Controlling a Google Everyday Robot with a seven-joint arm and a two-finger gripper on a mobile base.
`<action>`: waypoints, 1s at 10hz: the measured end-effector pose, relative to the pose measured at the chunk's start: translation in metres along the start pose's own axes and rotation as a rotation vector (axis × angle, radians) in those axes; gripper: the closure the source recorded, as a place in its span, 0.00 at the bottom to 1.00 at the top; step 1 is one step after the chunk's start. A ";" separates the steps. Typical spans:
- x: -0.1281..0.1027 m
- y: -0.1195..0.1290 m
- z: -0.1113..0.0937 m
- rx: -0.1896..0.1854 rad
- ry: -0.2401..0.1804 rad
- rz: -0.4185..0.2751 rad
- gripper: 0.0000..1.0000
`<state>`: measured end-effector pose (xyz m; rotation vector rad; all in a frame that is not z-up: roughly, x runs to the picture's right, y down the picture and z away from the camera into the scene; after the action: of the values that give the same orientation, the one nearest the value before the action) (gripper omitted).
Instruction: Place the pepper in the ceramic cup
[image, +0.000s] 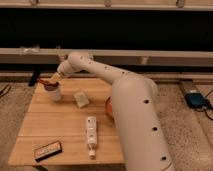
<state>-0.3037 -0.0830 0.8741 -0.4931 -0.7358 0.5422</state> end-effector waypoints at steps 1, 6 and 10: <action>0.002 -0.001 -0.001 0.007 0.004 0.003 0.35; 0.008 -0.004 0.004 0.039 0.063 -0.007 0.35; 0.010 0.000 0.012 0.037 0.104 -0.031 0.35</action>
<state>-0.3066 -0.0745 0.8867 -0.4710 -0.6320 0.4965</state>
